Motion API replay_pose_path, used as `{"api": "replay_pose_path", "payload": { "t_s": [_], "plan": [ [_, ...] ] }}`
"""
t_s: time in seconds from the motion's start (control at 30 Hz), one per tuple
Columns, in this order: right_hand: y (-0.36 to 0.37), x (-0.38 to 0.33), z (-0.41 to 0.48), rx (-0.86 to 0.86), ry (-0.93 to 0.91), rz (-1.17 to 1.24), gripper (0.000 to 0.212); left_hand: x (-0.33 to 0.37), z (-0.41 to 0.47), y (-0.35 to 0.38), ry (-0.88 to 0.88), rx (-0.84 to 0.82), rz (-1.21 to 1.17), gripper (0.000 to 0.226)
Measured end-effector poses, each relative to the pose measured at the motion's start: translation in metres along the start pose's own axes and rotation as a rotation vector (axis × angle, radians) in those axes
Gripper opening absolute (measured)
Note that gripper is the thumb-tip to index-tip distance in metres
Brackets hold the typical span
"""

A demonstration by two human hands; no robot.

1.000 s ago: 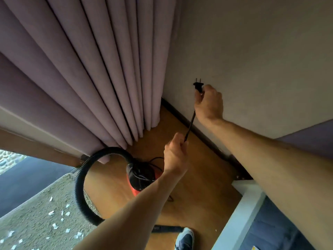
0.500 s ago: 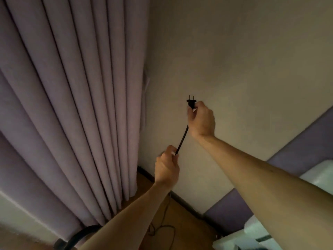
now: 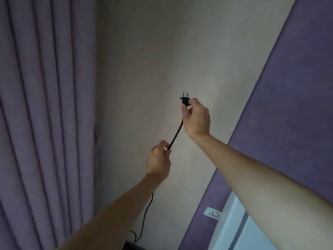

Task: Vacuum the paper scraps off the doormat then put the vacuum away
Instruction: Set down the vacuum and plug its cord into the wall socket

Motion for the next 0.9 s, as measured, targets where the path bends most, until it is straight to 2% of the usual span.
{"api": "replay_pose_path", "payload": {
  "t_s": [0.17, 0.37, 0.57, 0.9],
  "plan": [
    [-0.056, 0.024, 0.020, 0.091, -0.015, -0.067, 0.025, 0.046, 0.007, 0.041, 0.046, -0.146, -0.083, 0.012],
    [-0.083, 0.113, 0.026, 0.111, 0.108, -0.139, 0.027, 0.059, -0.008, 0.116, 0.038, -0.275, -0.113, 0.012],
    [-0.066, 0.211, 0.003, 0.063, 0.217, -0.209, 0.027, 0.027, -0.041, 0.191, -0.064, -0.414, -0.135, 0.022],
    [0.032, 0.321, -0.128, -0.132, 0.347, -0.154, 0.028, -0.090, -0.138, 0.244, -0.298, -0.534, -0.021, 0.010]
  ]
}}
Point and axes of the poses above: each hand's wrist, its own z-axis towards the middle knuckle, its own y-axis out of the palm, x = y × z, the point moved 1 cm from there along z, towards the middle knuckle, and after that the axes turned 2 degrees about -z, right-handed, at the moved point
